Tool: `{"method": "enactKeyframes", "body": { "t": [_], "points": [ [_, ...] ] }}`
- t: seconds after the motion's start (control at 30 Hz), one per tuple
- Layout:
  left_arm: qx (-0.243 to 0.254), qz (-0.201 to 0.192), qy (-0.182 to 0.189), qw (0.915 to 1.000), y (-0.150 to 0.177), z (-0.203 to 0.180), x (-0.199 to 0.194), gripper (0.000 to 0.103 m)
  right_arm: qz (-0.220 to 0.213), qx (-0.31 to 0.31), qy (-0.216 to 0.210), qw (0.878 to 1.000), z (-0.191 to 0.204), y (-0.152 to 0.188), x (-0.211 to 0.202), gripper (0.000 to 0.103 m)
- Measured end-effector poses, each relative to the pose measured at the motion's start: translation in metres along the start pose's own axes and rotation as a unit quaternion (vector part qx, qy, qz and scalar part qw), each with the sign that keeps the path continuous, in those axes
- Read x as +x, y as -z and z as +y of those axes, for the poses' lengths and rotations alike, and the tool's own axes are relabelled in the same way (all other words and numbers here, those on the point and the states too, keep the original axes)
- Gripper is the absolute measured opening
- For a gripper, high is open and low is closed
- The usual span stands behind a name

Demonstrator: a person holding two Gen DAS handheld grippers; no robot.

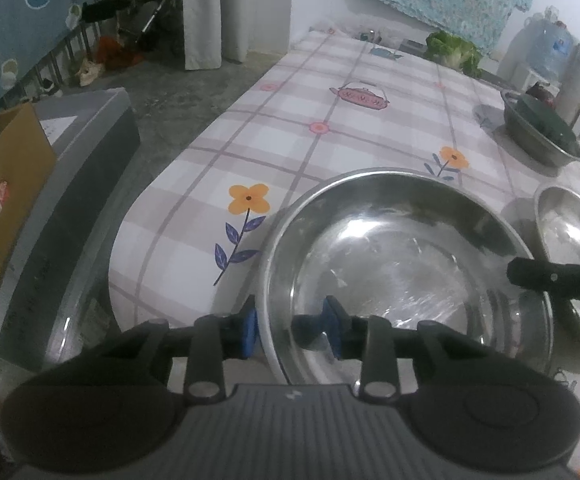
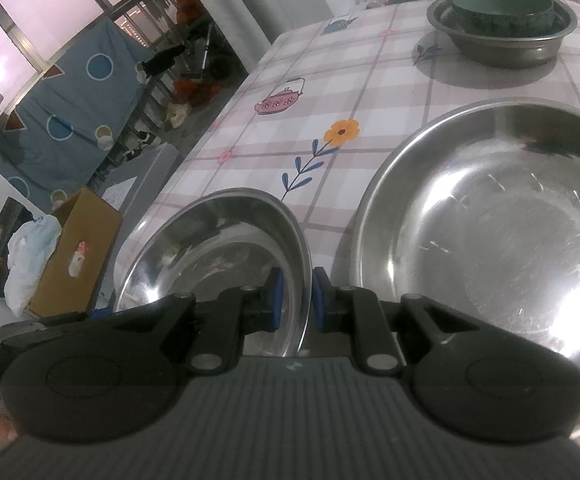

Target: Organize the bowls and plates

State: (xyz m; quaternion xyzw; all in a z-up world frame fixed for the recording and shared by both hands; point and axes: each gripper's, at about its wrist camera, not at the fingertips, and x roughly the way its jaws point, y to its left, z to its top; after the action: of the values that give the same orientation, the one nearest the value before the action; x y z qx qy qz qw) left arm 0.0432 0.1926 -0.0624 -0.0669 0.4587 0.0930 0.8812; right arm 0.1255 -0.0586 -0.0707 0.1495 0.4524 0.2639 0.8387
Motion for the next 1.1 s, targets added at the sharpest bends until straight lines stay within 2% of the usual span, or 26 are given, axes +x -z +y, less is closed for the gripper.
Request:
{"method": "enactKeyframes", "body": {
  "t": [0.53,0.97,1.1],
  "points": [
    [0.021,0.002,-0.030,0.9993,0.007,-0.004,-0.004,0.036,0.013,-0.016,-0.017,1.000,0.001,0.008,-0.001,0.015],
    [0.040,-0.008,-0.060,0.9974,0.010,-0.012,-0.008,0.036,0.009,-0.035,0.003,0.999,0.011,0.010,0.000,0.016],
    [0.041,-0.014,-0.067,0.9968,0.010,-0.013,-0.012,0.036,0.011,-0.032,-0.002,0.999,0.011,0.010,-0.002,0.016]
  ]
}}
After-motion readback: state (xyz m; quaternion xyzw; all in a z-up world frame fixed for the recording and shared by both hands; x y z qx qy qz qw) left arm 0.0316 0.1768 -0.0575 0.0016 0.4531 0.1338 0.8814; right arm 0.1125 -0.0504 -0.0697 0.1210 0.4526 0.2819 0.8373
